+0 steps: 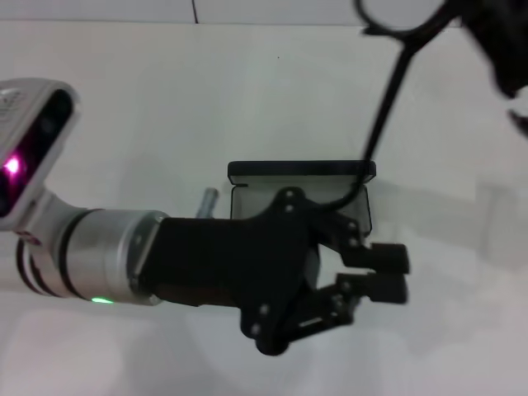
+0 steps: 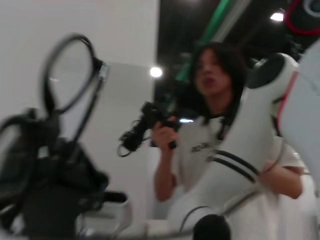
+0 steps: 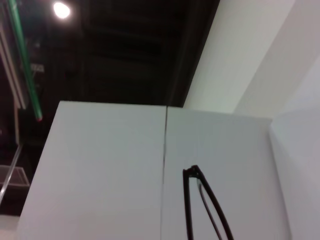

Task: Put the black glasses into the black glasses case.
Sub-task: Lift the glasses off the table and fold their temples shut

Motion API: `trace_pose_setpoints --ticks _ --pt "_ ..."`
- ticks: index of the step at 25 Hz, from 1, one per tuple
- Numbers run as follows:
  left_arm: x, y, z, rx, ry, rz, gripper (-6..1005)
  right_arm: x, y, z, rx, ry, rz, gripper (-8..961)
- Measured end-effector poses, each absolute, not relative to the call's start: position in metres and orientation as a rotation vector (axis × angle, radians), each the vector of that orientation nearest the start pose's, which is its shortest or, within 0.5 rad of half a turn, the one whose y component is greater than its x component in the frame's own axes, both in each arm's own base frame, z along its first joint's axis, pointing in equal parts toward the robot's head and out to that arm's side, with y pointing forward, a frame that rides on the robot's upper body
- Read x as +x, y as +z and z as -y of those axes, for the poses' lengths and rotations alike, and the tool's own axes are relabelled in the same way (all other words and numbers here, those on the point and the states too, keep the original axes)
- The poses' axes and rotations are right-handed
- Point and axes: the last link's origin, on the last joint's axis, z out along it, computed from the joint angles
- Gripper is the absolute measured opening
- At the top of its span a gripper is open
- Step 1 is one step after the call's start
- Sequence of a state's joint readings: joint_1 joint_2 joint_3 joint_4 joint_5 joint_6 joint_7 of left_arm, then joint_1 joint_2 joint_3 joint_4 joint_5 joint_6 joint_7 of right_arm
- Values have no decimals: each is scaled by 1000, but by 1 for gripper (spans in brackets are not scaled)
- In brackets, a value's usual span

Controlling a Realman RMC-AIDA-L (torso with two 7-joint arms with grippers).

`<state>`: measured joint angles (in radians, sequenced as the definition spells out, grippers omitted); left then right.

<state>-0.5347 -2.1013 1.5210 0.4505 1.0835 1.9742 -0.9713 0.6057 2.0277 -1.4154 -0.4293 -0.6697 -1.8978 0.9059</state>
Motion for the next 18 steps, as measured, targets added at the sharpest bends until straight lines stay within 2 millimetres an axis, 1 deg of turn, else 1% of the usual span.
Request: trace_pose_setpoints --ticks 4,10,18 --pt "-156 -40 -242 -2793 -1849 -101 143 139 10 -316 -2328 1807 160 121" --pt "-164 -28 -243 -2608 -1904 -49 144 141 -3 -317 -2384 1721 143 123" --pt "-167 -24 -245 -2543 -1916 -24 144 140 -22 -317 -2475 1618 129 126"
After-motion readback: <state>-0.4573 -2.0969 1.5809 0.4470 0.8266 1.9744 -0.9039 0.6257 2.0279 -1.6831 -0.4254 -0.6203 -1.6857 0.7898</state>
